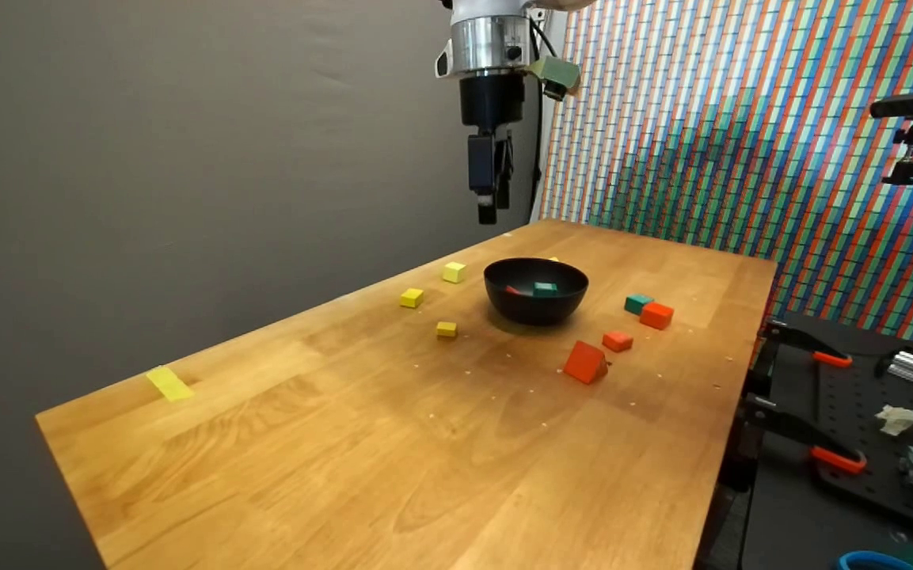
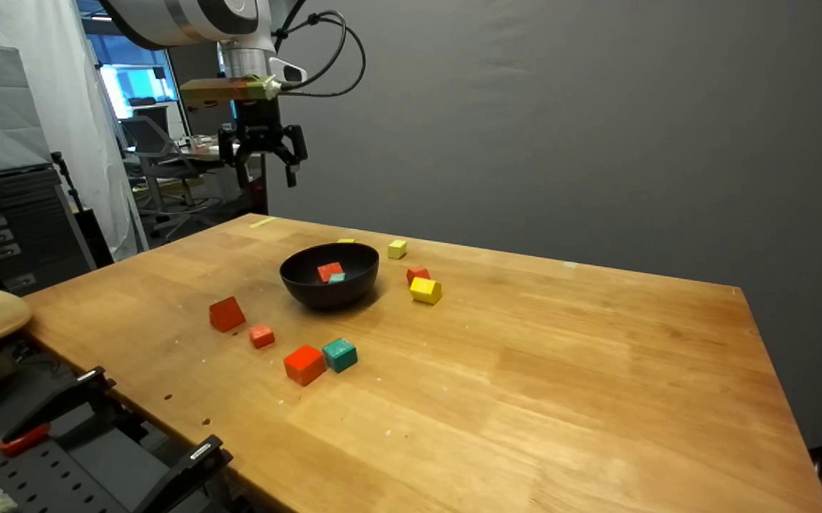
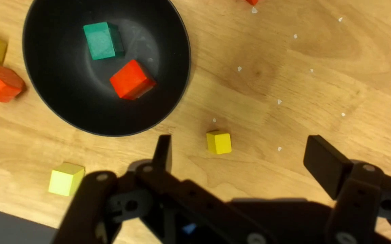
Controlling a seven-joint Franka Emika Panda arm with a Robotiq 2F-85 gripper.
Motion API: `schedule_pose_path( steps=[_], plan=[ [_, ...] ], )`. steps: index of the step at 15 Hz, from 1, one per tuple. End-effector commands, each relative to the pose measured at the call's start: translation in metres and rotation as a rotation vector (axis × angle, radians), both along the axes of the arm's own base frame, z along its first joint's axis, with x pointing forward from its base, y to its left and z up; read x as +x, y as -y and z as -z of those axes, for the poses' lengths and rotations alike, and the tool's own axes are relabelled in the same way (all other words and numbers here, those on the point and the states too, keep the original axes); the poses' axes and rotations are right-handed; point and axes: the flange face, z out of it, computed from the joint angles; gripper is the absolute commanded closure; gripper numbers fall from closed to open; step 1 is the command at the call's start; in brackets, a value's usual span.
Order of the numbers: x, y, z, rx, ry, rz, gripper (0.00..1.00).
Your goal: Put all the blocks inside the black bowl
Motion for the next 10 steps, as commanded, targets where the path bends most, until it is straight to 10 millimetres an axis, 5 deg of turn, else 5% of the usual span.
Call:
schedule_pose_path(
  steps=[1, 10],
  plan=[
    [0.005, 0.0, 0.013, -0.035, 0.026, 0.022, 0.0],
    [0.105, -0.018, 0.09, -0.094, 0.196, -0.003, 0.0]
  ],
)
